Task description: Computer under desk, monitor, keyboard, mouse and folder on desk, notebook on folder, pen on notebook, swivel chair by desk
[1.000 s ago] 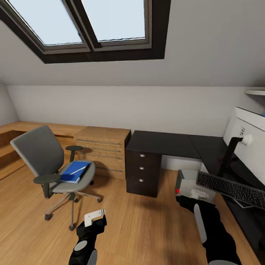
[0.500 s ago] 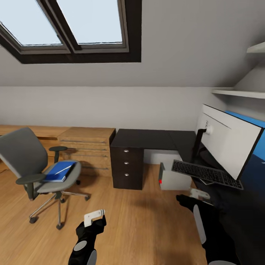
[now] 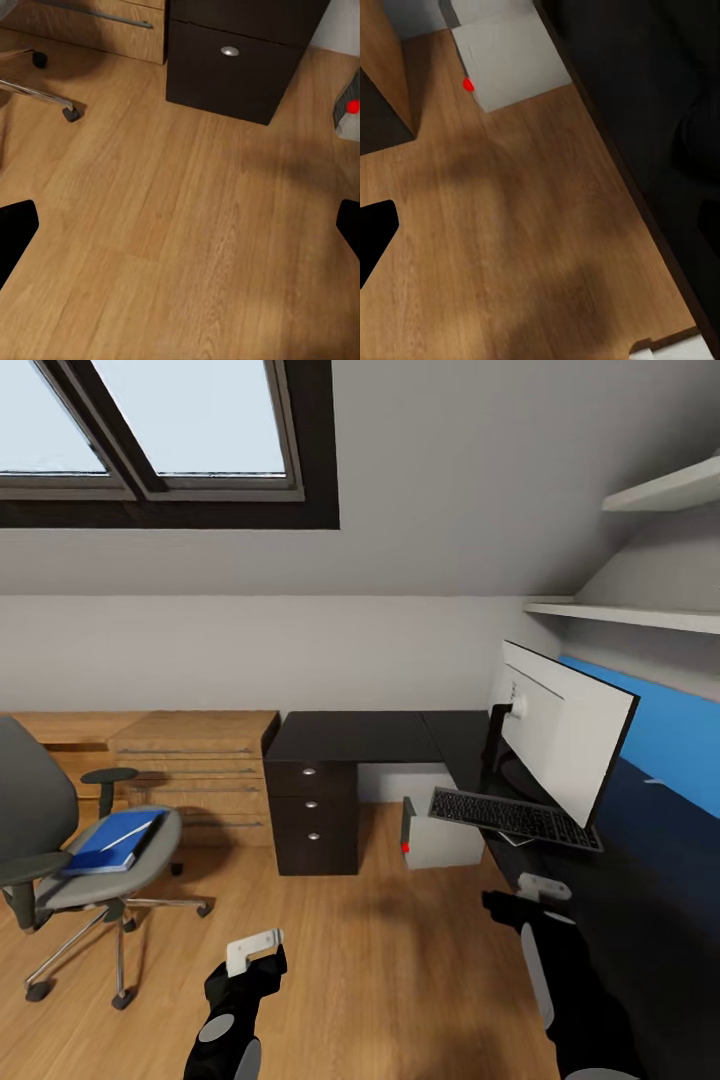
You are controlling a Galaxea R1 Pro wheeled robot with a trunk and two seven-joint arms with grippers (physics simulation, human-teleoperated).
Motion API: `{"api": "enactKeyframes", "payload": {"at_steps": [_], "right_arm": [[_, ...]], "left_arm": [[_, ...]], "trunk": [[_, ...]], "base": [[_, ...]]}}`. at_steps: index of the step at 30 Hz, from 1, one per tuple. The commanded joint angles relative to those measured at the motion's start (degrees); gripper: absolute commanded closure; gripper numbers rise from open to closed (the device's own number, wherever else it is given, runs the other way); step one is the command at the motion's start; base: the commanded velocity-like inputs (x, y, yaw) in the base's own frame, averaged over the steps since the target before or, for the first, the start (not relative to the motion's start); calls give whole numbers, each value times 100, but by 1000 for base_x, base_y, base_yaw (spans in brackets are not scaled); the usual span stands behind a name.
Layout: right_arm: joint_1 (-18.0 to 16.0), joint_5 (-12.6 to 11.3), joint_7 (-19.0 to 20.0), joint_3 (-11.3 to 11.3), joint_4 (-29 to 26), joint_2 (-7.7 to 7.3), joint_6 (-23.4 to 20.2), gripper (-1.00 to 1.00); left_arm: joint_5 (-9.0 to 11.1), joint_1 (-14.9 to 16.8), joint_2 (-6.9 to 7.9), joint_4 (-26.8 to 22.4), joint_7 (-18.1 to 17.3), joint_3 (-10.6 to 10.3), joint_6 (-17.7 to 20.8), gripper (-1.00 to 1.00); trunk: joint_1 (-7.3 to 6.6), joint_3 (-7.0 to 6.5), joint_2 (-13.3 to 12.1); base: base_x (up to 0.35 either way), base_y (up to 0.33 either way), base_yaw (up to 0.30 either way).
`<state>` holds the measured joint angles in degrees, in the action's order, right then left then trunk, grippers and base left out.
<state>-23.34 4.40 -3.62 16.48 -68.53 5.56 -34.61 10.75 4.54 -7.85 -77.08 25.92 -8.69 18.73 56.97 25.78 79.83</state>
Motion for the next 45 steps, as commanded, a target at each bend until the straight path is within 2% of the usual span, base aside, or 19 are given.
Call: {"api": "enactKeyframes", "payload": {"at_steps": [1, 3, 6, 7, 11, 16, 20, 22, 24, 25, 26, 28, 30, 33, 35, 39, 45], "right_arm": [[-5, 95, 12, 7, 29, 3, -6, -100], [-7, 184, 11, 6, 80, -7, 37, -100], [-7, 462, 9, 5, 207, -25, 204, -100], [-9, 610, 1, 8, 298, -29, 344, -100], [-11, 875, -89, 19, 588, -36, 724, -100], [-18, 1006, -433, 26, 902, -86, 1096, -100], [-26, 1032, -803, 30, 1083, -210, 1468, -100], [-30, 1033, -871, 32, 1129, -257, 1546, -100], [-38, 1027, -933, 42, 1199, -344, 1619, -100], [-51, 1015, -973, 53, 1324, -473, 1663, -100], [-59, 1010, -983, 61, 1382, -531, 1680, -100], [-68, 975, -993, 103, 1446, -612, 1717, -100], [-72, 837, -998, 210, 1473, -654, 1791, -100], [-78, 550, -1002, 324, 1486, -668, 1898, -100], [-80, 483, -1002, 339, 1483, -664, 1910, -100], [-83, 148, -989, 358, 1347, -644, 1929, -100], [-83, 79, -976, 358, 1261, -628, 1917, -100]], "left_arm": [[50, 3, 2, -8, 45, -10, 17, -100], [50, 3, 2, -8, 45, -10, 17, -100], [50, 3, 2, -8, 45, -10, 17, -100], [50, 3, 2, -8, 45, -10, 17, -100], [50, 3, 2, -5, 58, -13, 17, -100], [37, 3, 2, 80, 70, -17, 10, -100], [28, 3, 2, 144, 71, -18, 9, -100], [26, 3, 2, 153, 71, -18, 9, -100], [25, 2, 2, 163, 71, -19, 8, -100], [26, 1, 2, 171, 71, -19, 8, -100], [28, 2, 2, 171, 71, -19, 8, -100], [30, 3, 2, 174, 71, -19, 8, -100], [31, 3, 2, 175, 71, -19, 8, -100], [32, 3, 2, 176, 71, -19, 6, -100], [29, 3, 2, 176, 71, -19, 7, -100], [31, 3, 2, 176, 71, -19, 5, -100], [32, 3, 2, 176, 71, -19, 6, -100]], "trunk": [[0, 7, 4], [0, 7, 4], [0, 7, 4], [0, 7, 4], [0, 7, 4], [0, 7, 4], [0, 7, 4], [0, 7, 4], [0, 7, 4], [0, 7, 4], [0, 7, 4], [0, 7, 4], [0, 7, 4], [0, 7, 4], [0, 7, 4], [0, 7, 4], [0, 7, 4]], "base": [[0, 0, -50], [0, 0, -36], [0, 0, -17], [0, 0, -8], [0, 0, -5], [0, 0, -1], [0, 0, 0], [0, 0, 0], [0, 0, 0], [0, 0, 0], [0, 0, 0], [0, 0, 0], [0, 0, 0], [0, 0, 0], [0, 0, 0], [0, 0, 0], [0, 0, 0]]}}
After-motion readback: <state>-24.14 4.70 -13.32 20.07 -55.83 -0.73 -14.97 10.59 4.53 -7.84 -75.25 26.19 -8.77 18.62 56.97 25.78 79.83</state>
